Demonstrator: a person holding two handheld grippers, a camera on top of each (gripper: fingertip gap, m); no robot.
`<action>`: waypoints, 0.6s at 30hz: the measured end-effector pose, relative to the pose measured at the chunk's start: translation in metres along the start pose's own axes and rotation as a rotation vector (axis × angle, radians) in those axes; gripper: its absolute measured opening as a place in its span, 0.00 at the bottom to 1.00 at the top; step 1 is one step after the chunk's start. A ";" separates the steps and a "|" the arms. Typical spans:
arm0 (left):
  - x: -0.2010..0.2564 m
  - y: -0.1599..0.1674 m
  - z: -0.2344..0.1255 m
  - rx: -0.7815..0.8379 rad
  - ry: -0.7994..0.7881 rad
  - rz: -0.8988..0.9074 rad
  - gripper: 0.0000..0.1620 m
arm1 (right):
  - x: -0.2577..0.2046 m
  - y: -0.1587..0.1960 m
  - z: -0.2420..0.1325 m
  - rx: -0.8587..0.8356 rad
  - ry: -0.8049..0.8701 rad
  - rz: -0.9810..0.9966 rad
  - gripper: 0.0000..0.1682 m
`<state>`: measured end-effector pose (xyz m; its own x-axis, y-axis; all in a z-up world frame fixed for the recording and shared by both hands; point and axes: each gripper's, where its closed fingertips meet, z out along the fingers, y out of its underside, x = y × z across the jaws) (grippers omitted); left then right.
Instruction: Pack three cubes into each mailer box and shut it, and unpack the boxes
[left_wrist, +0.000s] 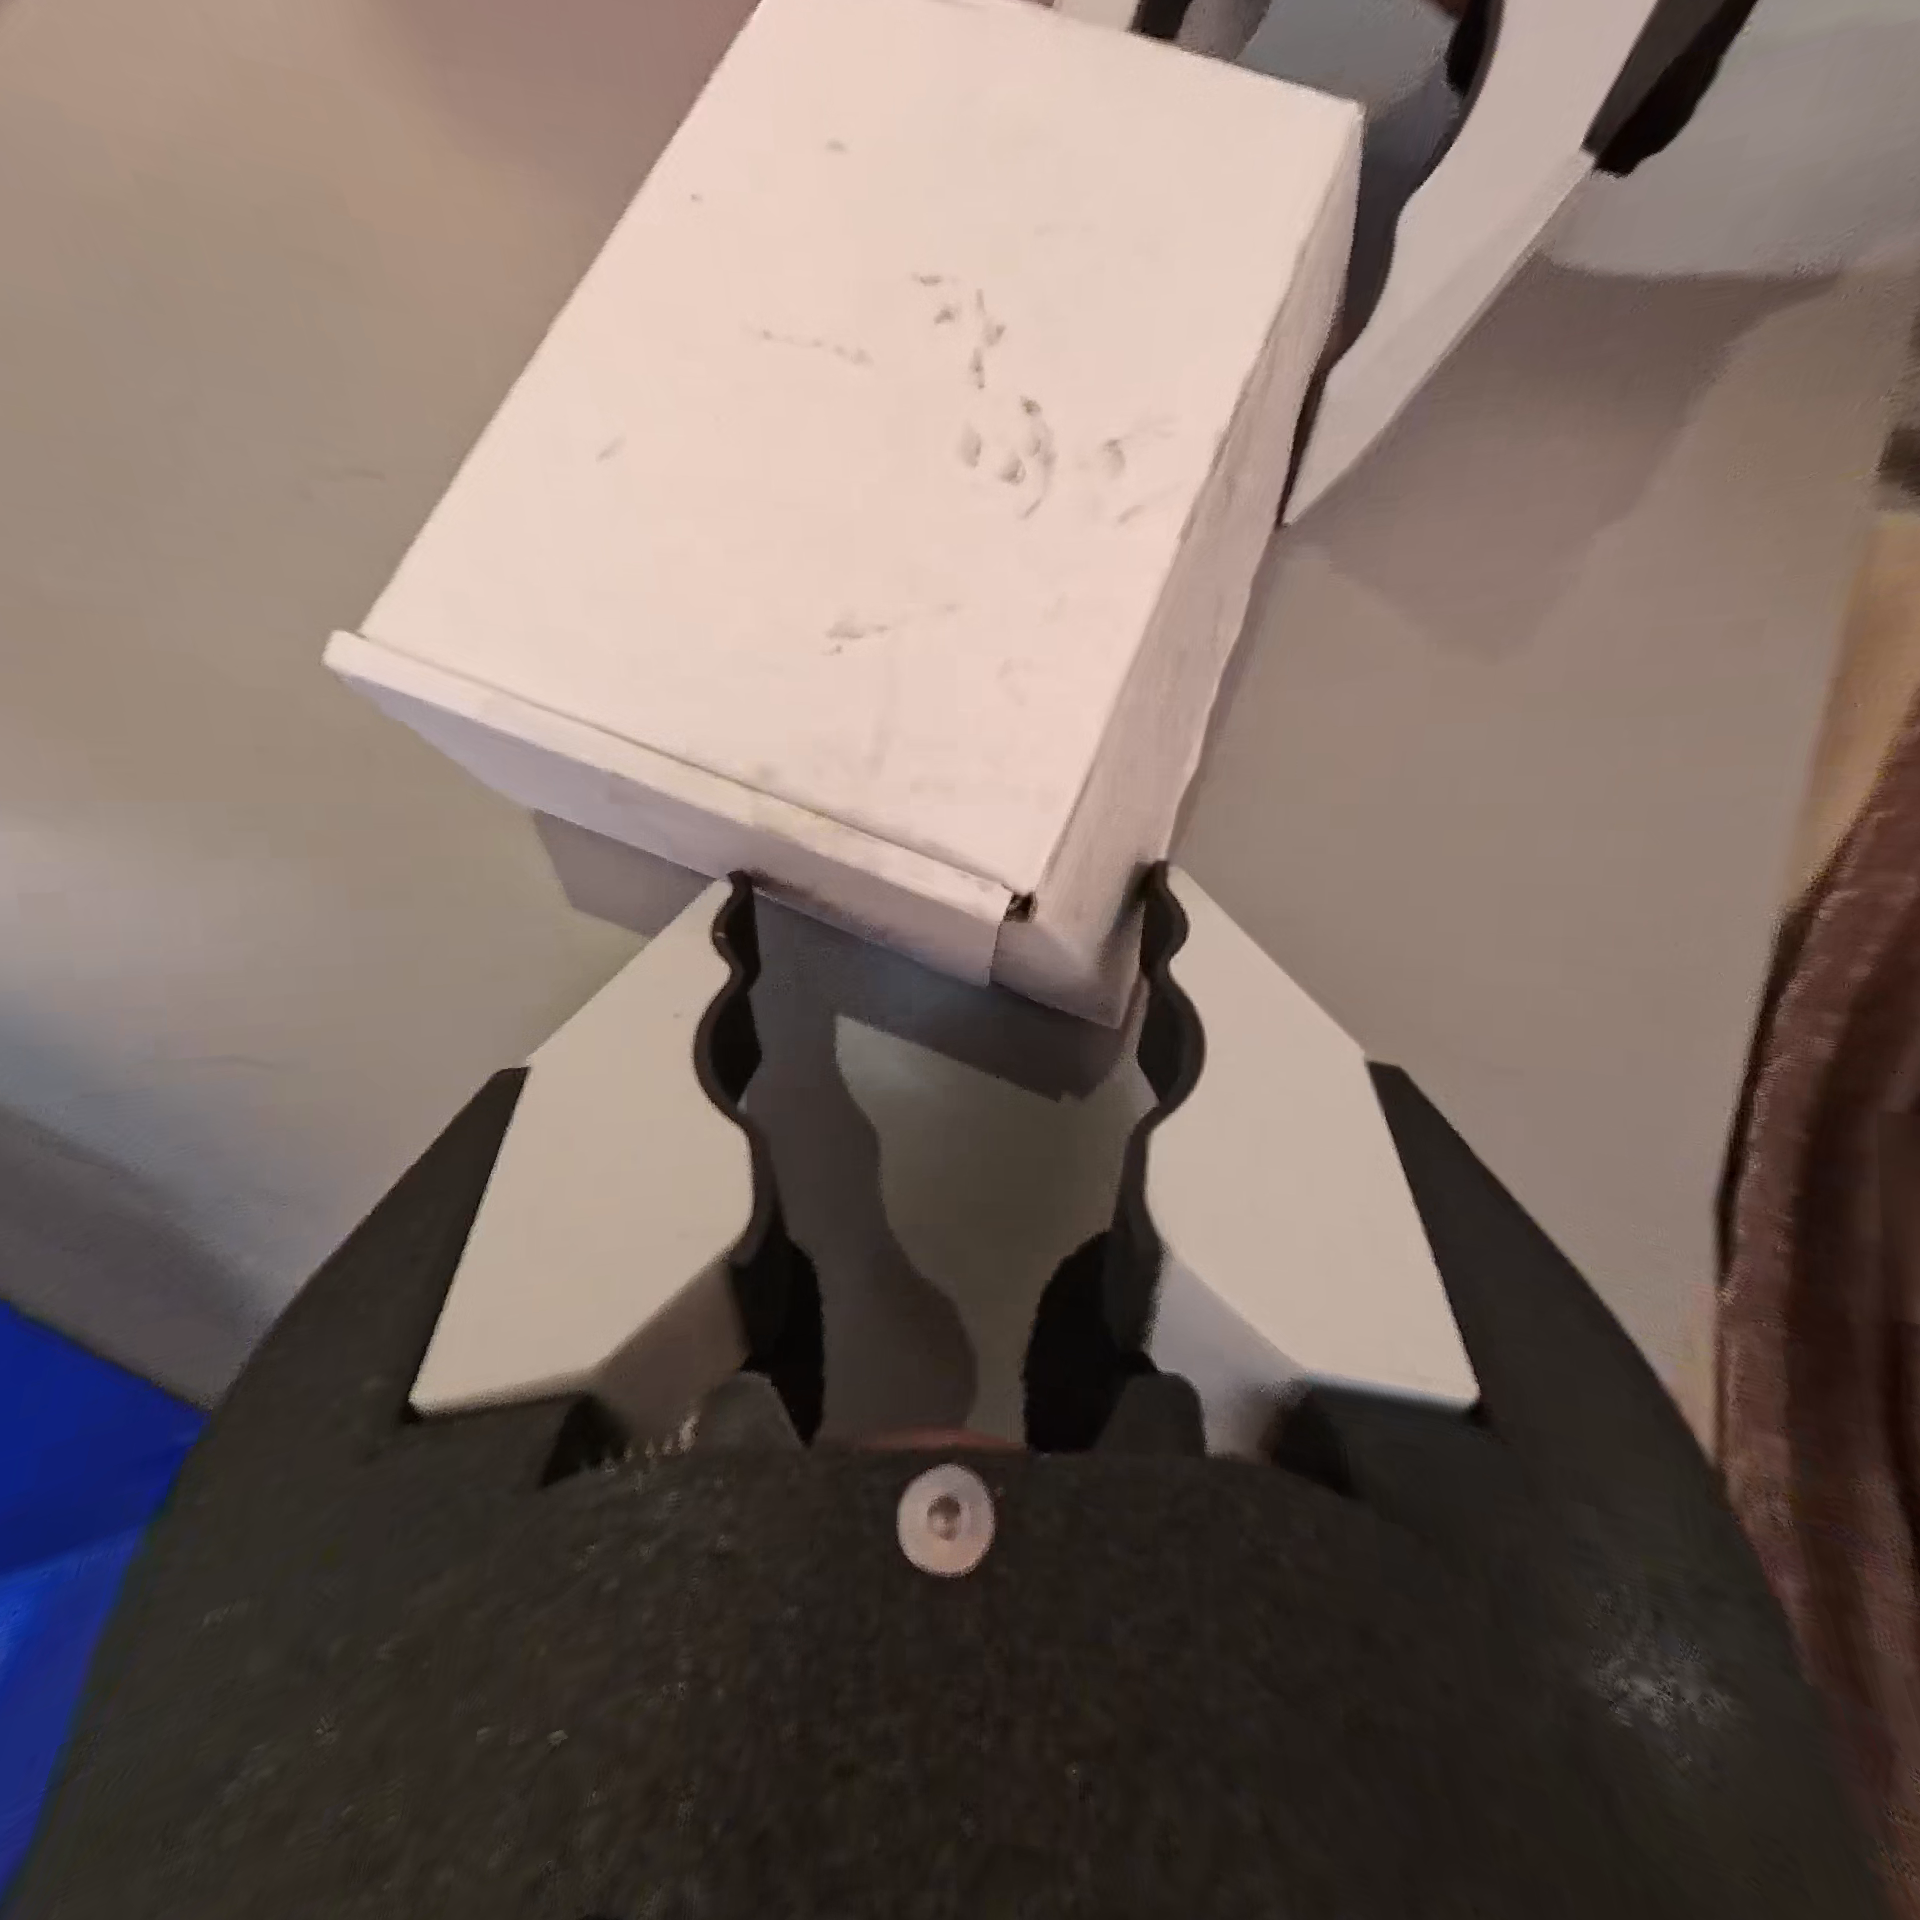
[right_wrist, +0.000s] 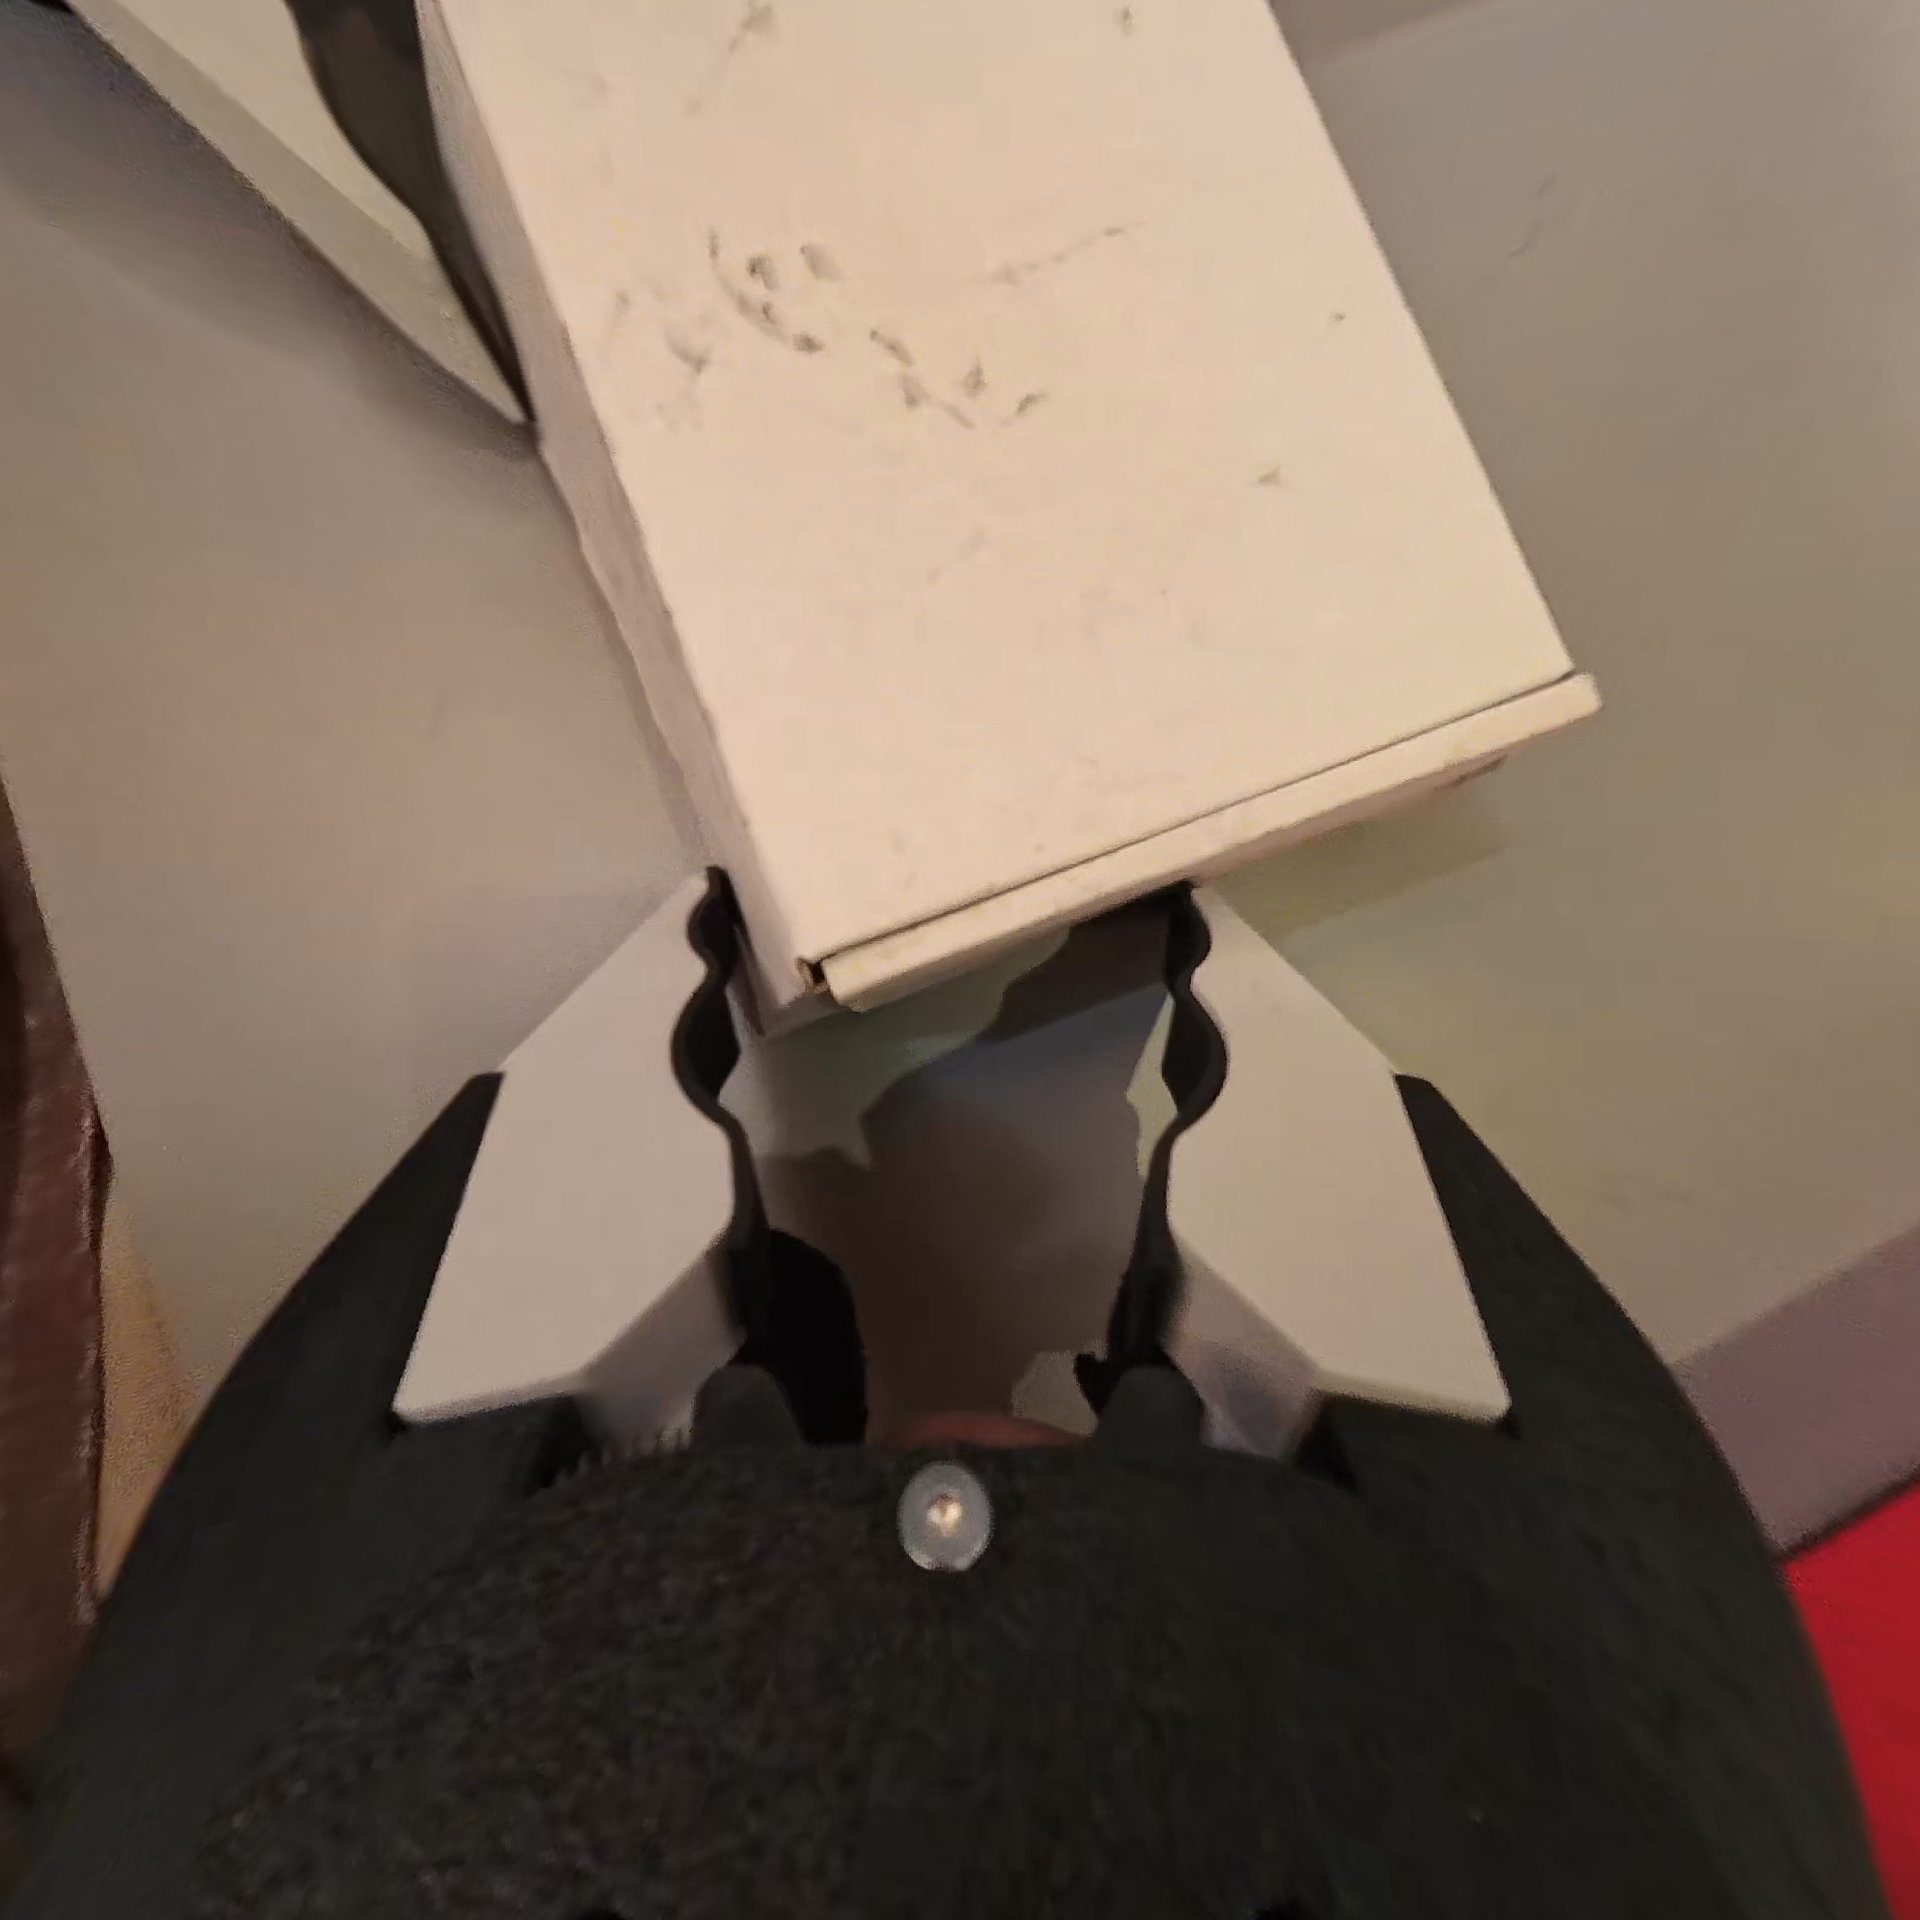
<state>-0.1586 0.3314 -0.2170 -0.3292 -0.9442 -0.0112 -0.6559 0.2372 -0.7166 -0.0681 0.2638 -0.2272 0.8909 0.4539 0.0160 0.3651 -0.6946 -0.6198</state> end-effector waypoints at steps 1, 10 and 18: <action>-0.001 0.000 0.001 -0.004 -0.020 0.011 0.43 | 0.001 0.000 0.000 0.000 -0.001 0.008 0.49; 0.012 0.004 -0.012 0.032 0.158 -0.046 0.47 | -0.018 0.000 -0.009 0.084 -0.178 0.040 0.51; 0.012 0.008 -0.014 0.022 0.096 0.122 0.34 | -0.011 0.001 -0.007 0.029 -0.102 -0.055 0.44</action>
<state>-0.1772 0.3254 -0.2131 -0.4697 -0.8822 -0.0331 -0.5926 0.3429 -0.7289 -0.0754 0.2538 -0.2227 0.8372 0.5462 -0.0285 0.4031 -0.6513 -0.6429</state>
